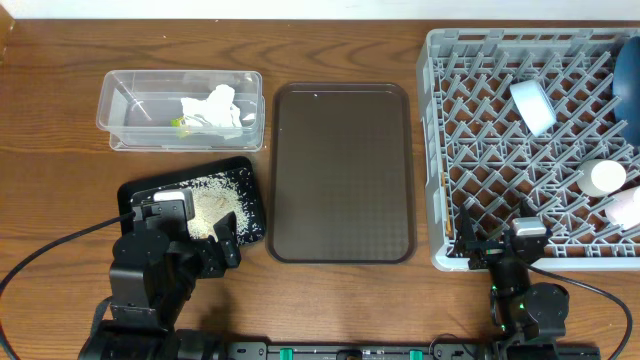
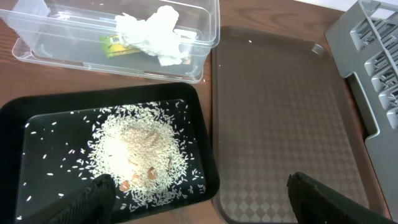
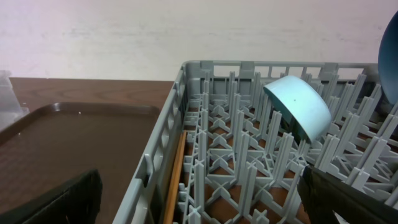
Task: Sort waste into correct bins and load items into the dishwasher rack
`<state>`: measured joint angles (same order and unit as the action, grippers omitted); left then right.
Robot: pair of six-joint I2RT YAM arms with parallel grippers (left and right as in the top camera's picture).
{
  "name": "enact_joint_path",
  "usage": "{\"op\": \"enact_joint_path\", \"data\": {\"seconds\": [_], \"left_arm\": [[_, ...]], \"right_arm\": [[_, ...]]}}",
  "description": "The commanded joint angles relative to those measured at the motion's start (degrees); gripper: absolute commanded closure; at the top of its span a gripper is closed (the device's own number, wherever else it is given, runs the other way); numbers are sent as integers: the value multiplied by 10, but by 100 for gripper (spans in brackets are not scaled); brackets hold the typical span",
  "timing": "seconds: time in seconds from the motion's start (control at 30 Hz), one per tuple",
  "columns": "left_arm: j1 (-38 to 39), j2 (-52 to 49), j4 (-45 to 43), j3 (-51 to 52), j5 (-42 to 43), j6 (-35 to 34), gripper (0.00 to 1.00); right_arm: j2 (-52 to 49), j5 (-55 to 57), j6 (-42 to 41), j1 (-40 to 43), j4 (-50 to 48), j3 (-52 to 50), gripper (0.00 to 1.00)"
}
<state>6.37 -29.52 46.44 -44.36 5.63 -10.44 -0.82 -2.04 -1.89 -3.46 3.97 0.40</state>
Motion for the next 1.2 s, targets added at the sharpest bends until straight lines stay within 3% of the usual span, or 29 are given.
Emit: {"op": "enact_joint_path", "data": {"seconds": [0.0,0.33,0.73,0.9,1.17], "left_arm": [[-2,0,0,1,-1,5,9],[-11,71,-25,62,-23,6,9],[-26,268,-356,361,-23,5,9],[-26,294,-467,436,-23,5,9],[-26,294,-456,441,-24,6,9]], "right_arm": [[4,3,5,-3,2,-1,1],[4,3,5,-3,2,-1,1],[4,3,5,-3,2,-1,1],[4,3,5,-3,2,-1,1],[4,3,5,-3,2,-1,1]]}}
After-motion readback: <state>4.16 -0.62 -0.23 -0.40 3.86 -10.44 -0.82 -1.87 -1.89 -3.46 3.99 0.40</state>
